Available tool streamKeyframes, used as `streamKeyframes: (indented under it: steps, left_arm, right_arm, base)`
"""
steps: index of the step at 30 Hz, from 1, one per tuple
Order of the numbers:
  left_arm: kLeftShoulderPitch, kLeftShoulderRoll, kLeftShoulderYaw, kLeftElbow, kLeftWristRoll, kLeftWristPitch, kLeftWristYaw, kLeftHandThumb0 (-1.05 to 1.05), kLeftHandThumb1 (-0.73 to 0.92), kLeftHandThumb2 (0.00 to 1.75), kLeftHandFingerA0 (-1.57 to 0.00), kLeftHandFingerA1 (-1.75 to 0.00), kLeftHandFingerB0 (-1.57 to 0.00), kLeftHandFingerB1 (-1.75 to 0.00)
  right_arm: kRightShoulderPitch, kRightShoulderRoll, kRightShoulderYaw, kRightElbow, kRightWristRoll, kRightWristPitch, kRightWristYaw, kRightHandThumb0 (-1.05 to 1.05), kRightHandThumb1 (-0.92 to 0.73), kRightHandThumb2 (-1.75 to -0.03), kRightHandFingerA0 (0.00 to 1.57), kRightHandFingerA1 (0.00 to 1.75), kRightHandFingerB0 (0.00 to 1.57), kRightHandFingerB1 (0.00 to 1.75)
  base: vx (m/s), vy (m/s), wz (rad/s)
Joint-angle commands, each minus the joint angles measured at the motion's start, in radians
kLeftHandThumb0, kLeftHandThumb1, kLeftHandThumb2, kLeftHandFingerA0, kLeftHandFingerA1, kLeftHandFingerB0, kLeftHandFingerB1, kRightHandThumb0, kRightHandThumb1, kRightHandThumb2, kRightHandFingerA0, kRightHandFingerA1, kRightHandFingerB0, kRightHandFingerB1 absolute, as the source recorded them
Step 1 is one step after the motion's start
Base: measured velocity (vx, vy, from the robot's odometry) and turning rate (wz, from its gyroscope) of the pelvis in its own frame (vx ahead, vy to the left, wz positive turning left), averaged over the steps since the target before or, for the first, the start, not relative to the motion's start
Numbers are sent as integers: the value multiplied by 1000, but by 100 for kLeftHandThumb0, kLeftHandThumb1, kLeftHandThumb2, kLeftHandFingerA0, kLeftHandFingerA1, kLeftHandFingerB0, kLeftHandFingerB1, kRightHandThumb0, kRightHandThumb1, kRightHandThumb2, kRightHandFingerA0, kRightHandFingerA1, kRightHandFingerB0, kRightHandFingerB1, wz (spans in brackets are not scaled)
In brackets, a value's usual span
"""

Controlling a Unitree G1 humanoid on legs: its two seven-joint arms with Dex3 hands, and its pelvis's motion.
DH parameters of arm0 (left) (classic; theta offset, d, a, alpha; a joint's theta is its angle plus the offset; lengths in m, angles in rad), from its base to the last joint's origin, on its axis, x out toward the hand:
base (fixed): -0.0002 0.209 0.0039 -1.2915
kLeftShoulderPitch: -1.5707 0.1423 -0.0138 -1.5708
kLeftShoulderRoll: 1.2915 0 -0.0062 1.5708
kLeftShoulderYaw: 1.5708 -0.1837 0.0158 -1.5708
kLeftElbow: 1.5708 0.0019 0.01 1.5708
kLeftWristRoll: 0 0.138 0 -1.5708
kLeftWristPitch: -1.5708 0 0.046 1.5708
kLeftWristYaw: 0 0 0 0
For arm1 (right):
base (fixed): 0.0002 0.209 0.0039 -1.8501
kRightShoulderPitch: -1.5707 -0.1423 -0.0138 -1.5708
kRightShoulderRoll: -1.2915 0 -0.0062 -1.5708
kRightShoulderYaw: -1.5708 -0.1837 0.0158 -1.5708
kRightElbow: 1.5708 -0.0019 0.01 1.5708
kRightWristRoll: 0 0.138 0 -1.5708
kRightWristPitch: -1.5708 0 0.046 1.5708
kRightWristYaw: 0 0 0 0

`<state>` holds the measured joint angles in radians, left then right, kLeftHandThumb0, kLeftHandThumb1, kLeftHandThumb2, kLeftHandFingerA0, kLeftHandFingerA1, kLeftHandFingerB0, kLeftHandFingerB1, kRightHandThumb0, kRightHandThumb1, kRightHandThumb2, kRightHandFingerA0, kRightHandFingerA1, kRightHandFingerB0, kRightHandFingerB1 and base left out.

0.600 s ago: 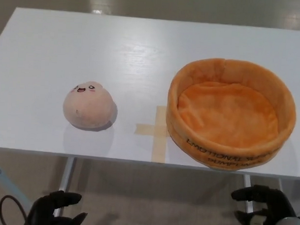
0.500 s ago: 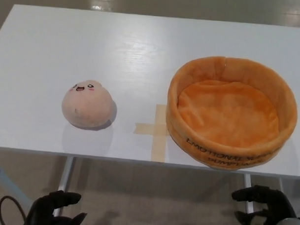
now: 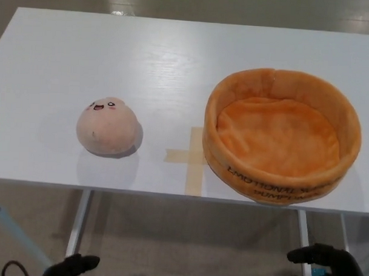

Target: Use the left hand to pick up the pink round toy on the left and place it inside the orange plate on the desk.

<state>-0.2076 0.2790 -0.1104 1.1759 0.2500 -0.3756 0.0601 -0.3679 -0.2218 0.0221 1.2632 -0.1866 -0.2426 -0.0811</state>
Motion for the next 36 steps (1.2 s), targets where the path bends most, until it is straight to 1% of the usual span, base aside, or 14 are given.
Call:
streamKeyframes:
  steps: [1, 5, 8, 12, 13, 14, 16, 20, 25, 27, 28, 33, 34, 36]
  left_arm:
    - [95, 57, -70, -102, 49, -102, -83, -37, 56, 66, -24, -38, -22, -34]
    - [171, 114, -107, -237, 42, -146, -145, -40, 53, 66, -23, -39, -19, -34]
    - [308, 214, -114, -478, -18, -188, -280, -41, 54, 67, -25, -38, -18, -34]
    - [400, 293, -112, -672, -76, -218, -366, -46, 53, 69, -26, -40, -18, -35]
    - [429, 317, -108, -742, -100, -215, -390, -40, 60, 59, -32, -34, -20, -28]
    - [464, 346, -103, -827, -128, -204, -418, -40, 60, 59, -32, -34, -20, -28]
    - [514, 403, -96, -977, -228, -199, -491, -43, 51, 67, -32, -41, -21, -35]
    - [575, 509, -87, -1195, -333, -190, -567, -40, 48, 67, -37, -44, -33, -41]
    - [601, 564, -80, -1291, -418, -202, -606, -41, 47, 69, -40, -46, -36, -43]
    - [646, 618, -32, -1426, -521, -212, -615, -40, 43, 66, -36, -44, -34, -42]
    - [650, 620, -22, -1448, -551, -236, -613, -28, 48, 54, -37, -38, -33, -34]
    - [661, 620, -7, -1471, -571, -226, -623, -28, 48, 54, -37, -38, -33, -34]
    - [632, 597, 37, -1500, -580, -280, -578, -40, 47, 63, -24, -38, -25, -36]
    - [595, 571, 79, -1519, -565, -303, -540, -38, 47, 63, -22, -38, -22, -35]
  right_arm:
    - [28, 2, 4, 4, -5, -25, -11, -12, -55, -61, 66, 90, 64, 79]
    - [28, 2, 2, 6, -2, -29, -8, -12, -54, -62, 67, 90, 65, 79]
    - [23, 0, -1, 6, 2, -27, -3, -12, -55, -62, 67, 89, 63, 79]
    - [16, -2, 0, 8, 0, -21, -7, -11, -55, -60, 68, 89, 65, 80]
    - [15, -2, 1, 8, -1, -20, -7, -12, -55, -61, 68, 90, 65, 80]
    - [15, -2, 2, 7, -2, -19, -7, -12, -55, -61, 68, 90, 65, 80]
    - [6, -3, 4, 6, -3, -13, -6, -13, -55, -61, 67, 88, 64, 78]
    - [3, -1, 1, 8, 0, -17, -7, -13, -55, -62, 69, 90, 65, 80]
    - [3, -1, 1, 8, 0, -22, -7, -11, -55, -62, 69, 90, 65, 80]
    - [-3, -2, -3, 9, 4, -16, -3, -11, -55, -63, 68, 90, 65, 79]
    - [-6, -2, 0, 8, 1, -9, -6, -11, -56, -61, 68, 89, 64, 78]
    - [-7, -3, 1, 7, -1, -6, -7, -11, -56, -61, 68, 89, 64, 78]
    - [-8, -3, -2, 7, 2, -6, -5, -9, -56, -61, 66, 87, 63, 78]
    - [-7, -3, -3, 8, 4, -11, -2, -10, -56, -60, 67, 88, 63, 78]
  base:
    - [0, 0, 0]
    - [0, 0, 0]
    - [0, 0, 0]
    - [0, 0, 0]
    - [0, 0, 0]
    - [0, 0, 0]
    - [0, 0, 0]
    - [0, 0, 0]
    - [0, 0, 0]
    - [0, 0, 0]
    - [0, 0, 0]
    - [0, 0, 0]
    - [0, 0, 0]
    - [0, 0, 0]
